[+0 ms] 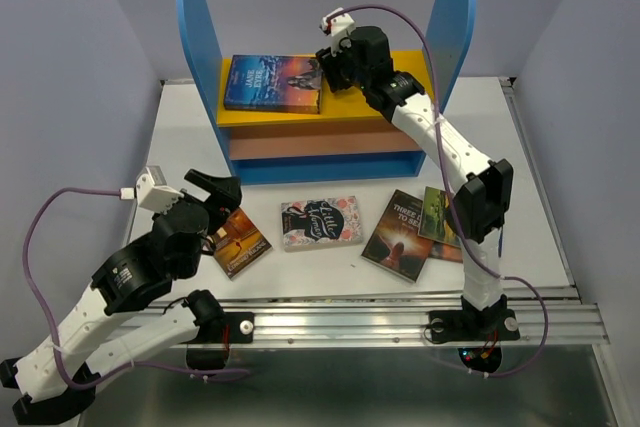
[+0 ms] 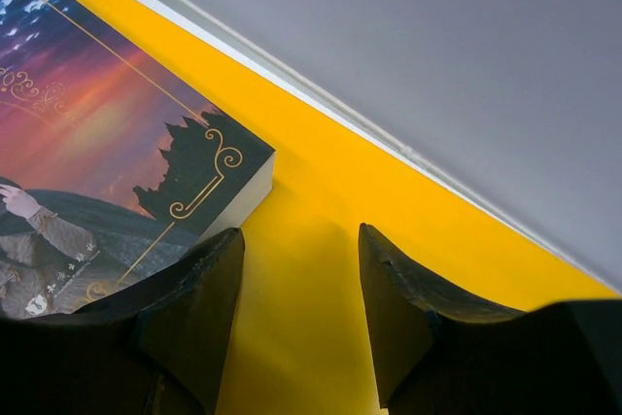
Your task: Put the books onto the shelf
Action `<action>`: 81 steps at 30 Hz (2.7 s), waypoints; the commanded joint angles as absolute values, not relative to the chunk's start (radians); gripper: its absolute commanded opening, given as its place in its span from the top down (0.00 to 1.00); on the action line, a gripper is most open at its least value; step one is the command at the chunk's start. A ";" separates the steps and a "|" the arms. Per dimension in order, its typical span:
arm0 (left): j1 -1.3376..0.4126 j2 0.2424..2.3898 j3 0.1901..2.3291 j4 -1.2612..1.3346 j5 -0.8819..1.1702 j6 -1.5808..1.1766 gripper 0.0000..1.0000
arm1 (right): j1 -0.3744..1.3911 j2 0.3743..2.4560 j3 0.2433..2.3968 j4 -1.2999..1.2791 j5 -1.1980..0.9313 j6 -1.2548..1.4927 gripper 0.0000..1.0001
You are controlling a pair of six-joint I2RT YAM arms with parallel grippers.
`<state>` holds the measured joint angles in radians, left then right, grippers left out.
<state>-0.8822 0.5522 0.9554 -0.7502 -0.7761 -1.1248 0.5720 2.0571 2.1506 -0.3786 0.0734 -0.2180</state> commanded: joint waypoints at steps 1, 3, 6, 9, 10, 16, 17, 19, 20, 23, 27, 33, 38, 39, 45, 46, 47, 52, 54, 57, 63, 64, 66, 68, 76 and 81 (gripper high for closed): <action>-0.885 0.563 0.973 -0.784 -0.848 -1.164 0.01 | 0.581 2.085 2.221 -0.293 -0.051 -0.232 0.42; -0.885 0.581 0.980 -0.785 -0.851 -1.167 0.01 | 0.581 2.101 2.240 -0.287 -0.070 -0.236 0.41; -0.885 0.600 0.985 -0.779 -0.859 -1.170 0.01 | 0.581 2.111 2.249 -0.275 -0.106 -0.253 0.40; -0.884 0.611 0.986 -0.767 -0.867 -1.172 0.01 | 0.581 2.121 2.250 -0.249 -0.124 -0.276 0.38; -0.884 0.617 0.986 -0.762 -0.867 -1.169 0.01 | 0.581 2.125 2.252 -0.245 -0.129 -0.279 0.38; -0.877 0.663 1.008 -0.726 -0.862 -1.144 0.01 | 0.581 2.141 2.247 -0.232 -0.227 -0.295 0.34; -0.876 0.670 1.011 -0.716 -0.859 -1.138 0.01 | 0.581 2.148 2.246 -0.227 -0.242 -0.288 0.34; -0.870 0.684 1.011 -0.681 -0.841 -1.106 0.01 | 0.581 2.154 2.250 -0.212 -0.247 -0.281 0.34; -0.862 0.699 1.011 -0.669 -0.835 -1.098 0.01 | 0.581 2.158 2.252 -0.203 -0.238 -0.278 0.33; -0.835 0.729 1.005 -0.620 -0.793 -1.059 0.01 | 0.581 2.171 2.256 -0.183 -0.235 -0.275 0.33; -0.763 0.761 0.994 -0.546 -0.709 -0.996 0.01 | 0.581 2.177 2.261 -0.176 -0.203 -0.265 0.31; -0.663 0.778 0.959 -0.447 -0.551 -0.910 0.01 | 0.581 2.112 2.220 -0.170 -0.051 -0.239 0.24; -0.658 0.755 0.940 -0.436 -0.480 -0.850 0.01 | 0.581 2.022 2.188 -0.172 0.158 -0.178 0.07; -0.658 0.749 0.934 -0.440 -0.471 -0.848 0.01 | 0.581 1.996 2.169 -0.173 0.176 -0.155 0.03; -0.658 0.681 0.827 -0.477 -0.385 -0.877 0.01 | 0.581 1.668 1.857 -0.218 0.268 0.018 0.00; -0.658 0.661 0.807 -0.477 -0.358 -0.885 0.01 | 0.581 1.616 1.803 -0.227 0.267 0.052 0.00; -0.658 0.652 0.784 -0.471 -0.345 -0.887 0.01 | 0.581 1.565 1.751 -0.241 0.267 0.083 0.00; -0.658 0.615 0.638 -0.396 -0.229 -0.923 0.01 | 0.581 1.220 1.372 -0.275 0.177 0.320 0.00; -0.660 0.620 0.594 -0.341 -0.200 -0.930 0.01 | 0.581 1.154 1.191 -0.287 0.149 0.413 0.00; -0.661 0.662 0.562 -0.286 -0.158 -0.933 0.01 | 0.590 1.057 1.006 -0.325 0.118 0.498 0.00; -0.663 0.744 0.543 -0.227 -0.130 -0.907 0.01 | 0.591 1.011 0.835 -0.492 0.189 0.587 0.00; -0.663 0.755 0.535 -0.215 -0.127 -0.905 0.01 | 0.591 1.006 0.818 -0.492 0.181 0.591 0.00; -0.663 0.782 0.511 -0.171 -0.127 -0.904 0.01 | 0.591 1.023 0.776 -0.456 0.128 0.584 0.00; -0.663 0.814 0.497 -0.138 -0.130 -0.904 0.01 | 0.591 1.060 0.767 -0.422 0.056 0.575 0.00; -0.637 0.966 0.466 -0.057 -0.150 -0.931 0.02 | 0.591 1.249 0.785 -0.203 -0.146 0.502 0.00; -0.624 1.101 0.469 -0.015 -0.115 -0.923 0.19 | 0.591 1.363 0.793 -0.108 -0.225 0.511 0.00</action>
<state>-0.6346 1.0451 0.4717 -0.0765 -0.1287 -0.9264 0.5838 1.3083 0.7567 -0.2539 -0.1257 0.5274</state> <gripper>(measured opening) 0.861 0.995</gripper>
